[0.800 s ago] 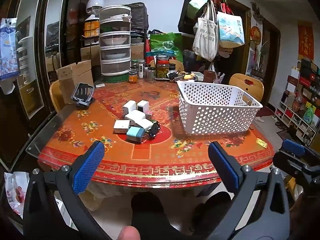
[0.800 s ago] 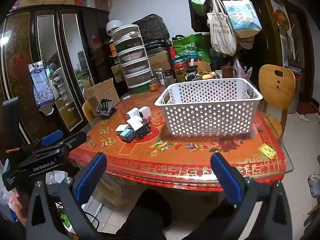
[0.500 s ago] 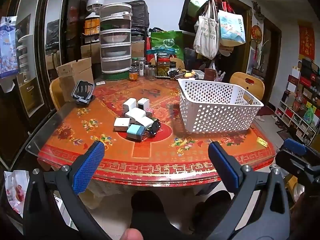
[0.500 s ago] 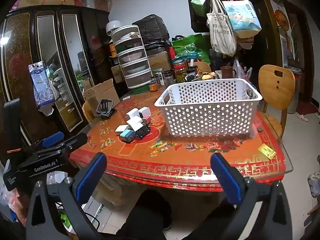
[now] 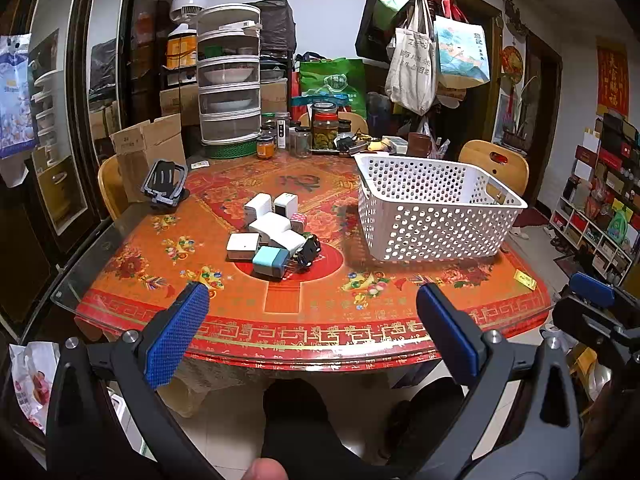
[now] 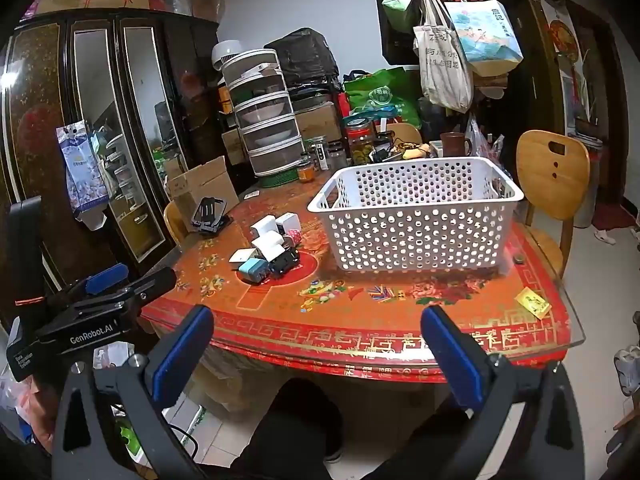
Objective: Organize rigid objects
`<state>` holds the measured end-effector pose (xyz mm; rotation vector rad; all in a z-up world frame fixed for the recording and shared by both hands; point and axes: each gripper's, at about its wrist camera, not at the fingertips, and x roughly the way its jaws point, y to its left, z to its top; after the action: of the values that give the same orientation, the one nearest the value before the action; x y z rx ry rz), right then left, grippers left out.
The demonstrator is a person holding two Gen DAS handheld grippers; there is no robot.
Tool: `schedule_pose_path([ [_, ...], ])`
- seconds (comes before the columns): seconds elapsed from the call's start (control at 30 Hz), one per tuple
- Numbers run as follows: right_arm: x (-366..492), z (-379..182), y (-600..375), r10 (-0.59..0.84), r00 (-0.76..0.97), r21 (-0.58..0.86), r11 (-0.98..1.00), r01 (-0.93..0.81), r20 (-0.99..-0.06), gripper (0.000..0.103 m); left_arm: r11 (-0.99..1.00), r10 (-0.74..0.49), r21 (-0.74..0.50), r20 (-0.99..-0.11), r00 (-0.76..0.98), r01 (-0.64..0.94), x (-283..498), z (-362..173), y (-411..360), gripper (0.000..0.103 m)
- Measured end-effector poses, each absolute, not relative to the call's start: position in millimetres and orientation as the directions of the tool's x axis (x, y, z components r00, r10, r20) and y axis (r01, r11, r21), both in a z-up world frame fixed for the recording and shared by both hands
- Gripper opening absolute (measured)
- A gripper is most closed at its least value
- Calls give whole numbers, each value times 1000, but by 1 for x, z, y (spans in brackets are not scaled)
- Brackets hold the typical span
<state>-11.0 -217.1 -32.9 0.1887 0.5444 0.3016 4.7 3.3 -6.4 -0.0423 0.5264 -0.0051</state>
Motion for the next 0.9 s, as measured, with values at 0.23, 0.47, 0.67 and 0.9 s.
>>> schedule_pose_path([
  [0.23, -11, -32, -218, 331, 813, 255, 939, -232, -479, 103, 999, -14, -40, -502, 865, -7, 5, -7, 2, 102],
  [0.47, -11, -32, -218, 330, 813, 255, 939, -231, -480, 103, 999, -15, -39, -503, 864, -5, 5, -8, 2, 102],
  [0.67, -11, -32, -218, 331, 812, 253, 939, -233, -481, 103, 999, -14, -36, -505, 863, -5, 5, -10, 1, 102],
  [0.9, -11, -33, -217, 329, 813, 253, 940, -230, -480, 103, 999, -14, -35, -507, 862, -5, 5, -11, 1, 102],
])
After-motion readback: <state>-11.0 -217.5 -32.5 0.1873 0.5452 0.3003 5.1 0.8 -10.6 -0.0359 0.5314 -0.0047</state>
